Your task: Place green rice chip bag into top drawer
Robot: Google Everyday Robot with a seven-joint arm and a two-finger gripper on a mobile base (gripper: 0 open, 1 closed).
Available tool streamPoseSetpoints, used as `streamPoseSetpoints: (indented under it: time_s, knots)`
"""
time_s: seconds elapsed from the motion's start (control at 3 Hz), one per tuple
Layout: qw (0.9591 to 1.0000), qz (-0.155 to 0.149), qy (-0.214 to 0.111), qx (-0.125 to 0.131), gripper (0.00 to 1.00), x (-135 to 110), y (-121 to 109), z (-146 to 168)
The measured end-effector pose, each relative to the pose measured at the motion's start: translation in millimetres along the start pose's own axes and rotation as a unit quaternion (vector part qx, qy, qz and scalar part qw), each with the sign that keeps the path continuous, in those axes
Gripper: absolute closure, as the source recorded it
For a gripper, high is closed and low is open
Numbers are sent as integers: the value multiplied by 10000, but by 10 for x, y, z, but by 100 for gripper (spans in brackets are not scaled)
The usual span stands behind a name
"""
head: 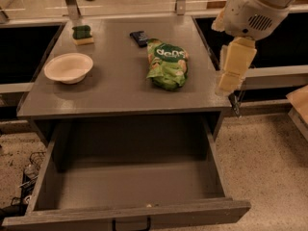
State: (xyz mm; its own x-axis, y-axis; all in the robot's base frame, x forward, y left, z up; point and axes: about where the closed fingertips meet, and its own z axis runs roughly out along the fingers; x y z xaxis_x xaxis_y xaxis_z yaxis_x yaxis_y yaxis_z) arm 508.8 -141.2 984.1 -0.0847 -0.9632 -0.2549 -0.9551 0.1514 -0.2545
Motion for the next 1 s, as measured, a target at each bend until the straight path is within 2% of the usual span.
streamPoseSetpoints:
  time_s: [0.33, 0.67, 1.0]
  knots:
    - [9999, -99, -94, -87, 0, -182, -101, 104]
    - [9997, -87, 51, -238, 0, -302, -189, 275]
    - [9997, -100, 27, -205, 0, -325, -200, 276]
